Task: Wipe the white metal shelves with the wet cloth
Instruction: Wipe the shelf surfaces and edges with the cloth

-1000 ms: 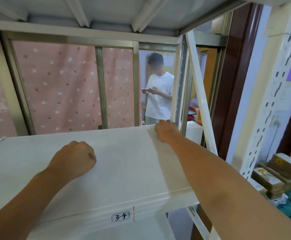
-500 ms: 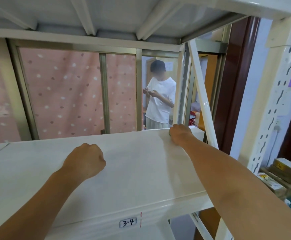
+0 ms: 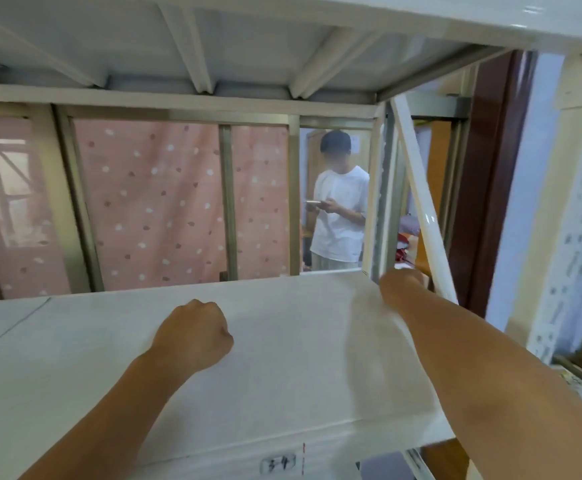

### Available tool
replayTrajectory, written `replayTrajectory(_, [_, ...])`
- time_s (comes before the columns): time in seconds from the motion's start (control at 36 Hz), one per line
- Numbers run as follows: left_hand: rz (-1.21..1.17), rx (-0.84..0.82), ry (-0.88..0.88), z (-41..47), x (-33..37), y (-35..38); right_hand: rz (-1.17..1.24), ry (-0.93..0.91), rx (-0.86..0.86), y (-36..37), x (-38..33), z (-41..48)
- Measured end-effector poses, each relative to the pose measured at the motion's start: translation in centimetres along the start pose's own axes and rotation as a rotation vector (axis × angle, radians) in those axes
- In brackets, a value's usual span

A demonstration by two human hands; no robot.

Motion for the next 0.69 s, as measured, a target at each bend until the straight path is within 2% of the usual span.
replayTrajectory(0.06, [-0.003,0.007,-0.005,0.1,0.2,-0.3,-0.124,-0.072,0.002,-1.6,0.0,-0.6])
replayTrajectory(0.14, [0.023,-0.025,0.031,0.6,0.4,-0.3,-0.031,0.113,-0.012,-3.3,0.9,-0.3])
replayTrajectory(0.17, [0.028,-0.026,0.035,0.7,0.5,-0.4,-0.026,0.135,0.054,-4.6,0.8,-0.2])
replayTrajectory(0.22, [0.046,-0.034,0.042,0.8,0.8,-0.4,0.026,0.147,0.14,-6.6,0.7,-0.4])
replayTrajectory(0.44, [0.025,-0.023,0.043,0.4,0.8,-0.6,0.036,0.129,0.248,-8.0,0.5,-1.8])
replayTrajectory(0.56, [0.002,-0.012,0.055,-0.3,0.3,-0.5,0.092,0.135,0.218,-7.0,0.1,-2.2])
replayTrajectory(0.69, [-0.043,-0.023,0.062,-0.9,-0.7,0.0,0.281,0.16,0.13,-5.7,0.4,-3.1])
Point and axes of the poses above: each hand's wrist, its own z-axis towards the middle knuckle, its own y-axis out of the palm, x = y × z, the point moved 7 cm from there along z, towards the middle knuckle, and after that the axes turned 15 degrees about y, right-handed, at the moved point
